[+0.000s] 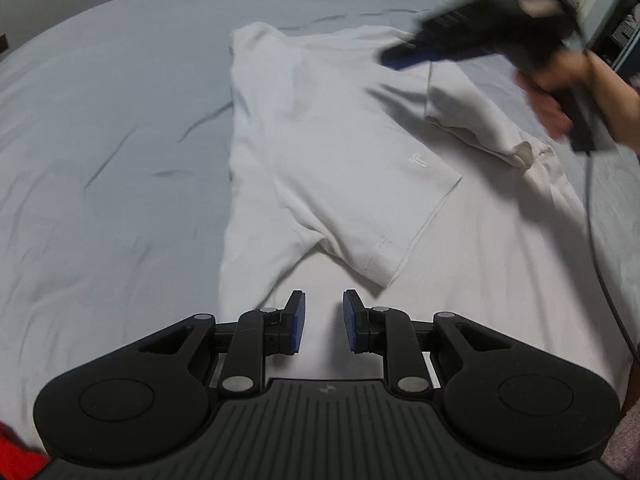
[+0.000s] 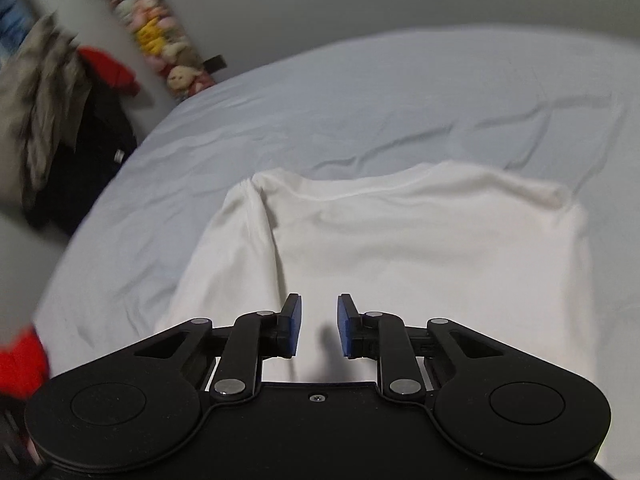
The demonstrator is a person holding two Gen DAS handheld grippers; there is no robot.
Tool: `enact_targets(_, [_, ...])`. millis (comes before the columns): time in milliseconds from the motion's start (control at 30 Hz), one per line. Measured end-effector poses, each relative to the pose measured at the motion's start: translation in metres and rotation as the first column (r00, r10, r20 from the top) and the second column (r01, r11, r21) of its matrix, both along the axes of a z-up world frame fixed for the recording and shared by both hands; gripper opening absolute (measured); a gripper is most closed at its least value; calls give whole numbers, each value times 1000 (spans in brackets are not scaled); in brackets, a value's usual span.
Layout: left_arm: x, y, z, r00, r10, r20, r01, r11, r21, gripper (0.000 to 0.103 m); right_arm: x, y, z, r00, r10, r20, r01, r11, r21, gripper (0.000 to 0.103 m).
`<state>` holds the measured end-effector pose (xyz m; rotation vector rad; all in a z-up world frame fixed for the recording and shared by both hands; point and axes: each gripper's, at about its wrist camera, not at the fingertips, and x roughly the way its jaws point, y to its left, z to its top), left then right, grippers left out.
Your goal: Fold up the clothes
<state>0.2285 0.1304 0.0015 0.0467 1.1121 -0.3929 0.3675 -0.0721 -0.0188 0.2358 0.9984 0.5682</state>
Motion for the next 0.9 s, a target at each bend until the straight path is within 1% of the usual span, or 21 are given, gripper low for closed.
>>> enact_targets(100, [0,5,-6,1000,6,7,-6,1000,-22,19,21,15,-4,998,-56,-42,57,998,12,20])
enact_targets(133, [-1,7,-7,1000,13,11,-13,999,-33,19,31,21,-6,995,-70,-68,72,997,24,20])
enact_targets(233, [-3,14,-10,1000,16,22,-15,998,-60,19,55,35,-18,982,-46,-181,60,995,75,19])
enact_targets(267, [-3,16,-10,1000,12,24,-11,998,-67,19,60,41,-22,980,-38,-193,52,996,70,19])
enact_targets(300, [-4,18,-11,1000,9,26,-7,997,-73,19,64,45,-23,982,-30,-186,42,997,62,19])
enact_targets(367, [-5,21,-10,1000,3,28,0,997,-80,19,76,51,-28,981,-20,-193,36,996,76,20])
enact_targets(433, [-5,26,-11,999,3,33,0,996,-94,19,88,54,-37,972,-10,-233,33,995,98,20])
enact_targets(500, [-4,28,-12,999,10,44,-6,995,-103,19,91,58,-41,966,21,-257,6,994,107,20])
enact_targets(567, [-4,29,-12,998,16,54,-10,995,-102,19,96,59,-43,960,74,-269,-34,988,149,20])
enact_targets(600, [-4,29,-12,998,15,58,-9,995,-104,19,98,58,-43,957,90,-275,-42,984,175,17])
enact_targets(633, [-3,29,-12,998,14,61,-7,994,-106,19,99,60,-43,952,128,-278,-72,977,202,13])
enact_targets(667, [-3,30,-12,998,11,60,-4,994,-107,19,97,66,-42,941,189,-280,-127,966,223,13])
enact_targets(700, [-2,30,-13,998,8,60,-1,994,-108,19,95,72,-43,933,221,-284,-162,963,216,13])
enact_targets(767, [0,30,-14,998,6,60,0,994,-110,19,93,85,-48,922,245,-301,-192,962,196,12])
enact_targets(800, [1,30,-14,998,7,64,0,994,-109,19,91,91,-49,918,258,-302,-204,958,200,10])
enact_targets(833, [2,30,-13,998,8,68,-1,994,-107,19,90,95,-49,916,272,-294,-212,952,221,3])
enact_targets(900, [1,30,-13,996,19,91,-12,997,-81,19,84,104,-51,912,296,-286,-229,942,246,3])
